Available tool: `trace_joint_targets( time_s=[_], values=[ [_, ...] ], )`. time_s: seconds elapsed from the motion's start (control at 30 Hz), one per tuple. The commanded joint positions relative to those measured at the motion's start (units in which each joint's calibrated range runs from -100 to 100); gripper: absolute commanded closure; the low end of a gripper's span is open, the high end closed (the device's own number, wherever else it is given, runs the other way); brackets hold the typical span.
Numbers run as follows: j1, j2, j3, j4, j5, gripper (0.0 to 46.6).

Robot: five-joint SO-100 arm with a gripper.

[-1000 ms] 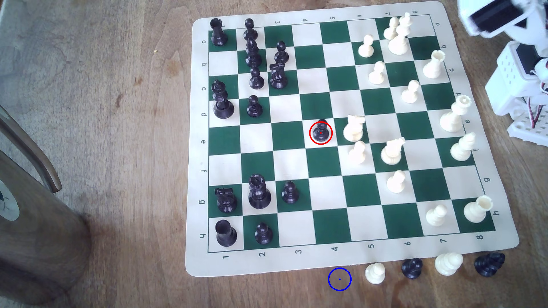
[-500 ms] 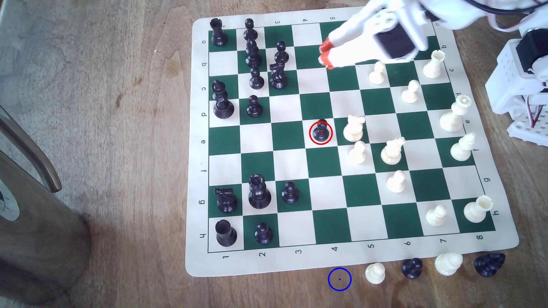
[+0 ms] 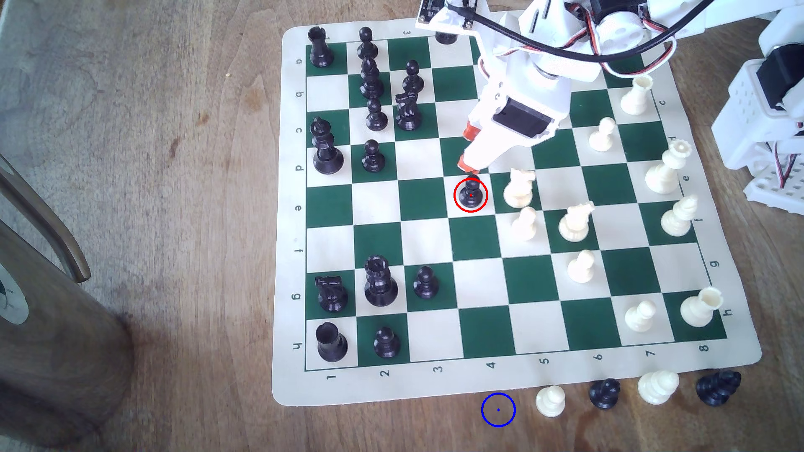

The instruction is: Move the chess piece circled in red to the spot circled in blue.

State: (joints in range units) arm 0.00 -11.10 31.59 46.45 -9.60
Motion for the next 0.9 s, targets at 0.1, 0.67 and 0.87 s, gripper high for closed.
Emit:
trace_joint_targets(
  time_s=[0.1,0.67,0.87],
  values=[
    [-1.06,0.24,-2.39,-2.8,-0.49,33.0],
    [-1.6,3.04,5.04,-7.72,-0.93,33.2],
    [-2.15,3.46,5.86,-9.27,-1.32,33.5]
  ],
)
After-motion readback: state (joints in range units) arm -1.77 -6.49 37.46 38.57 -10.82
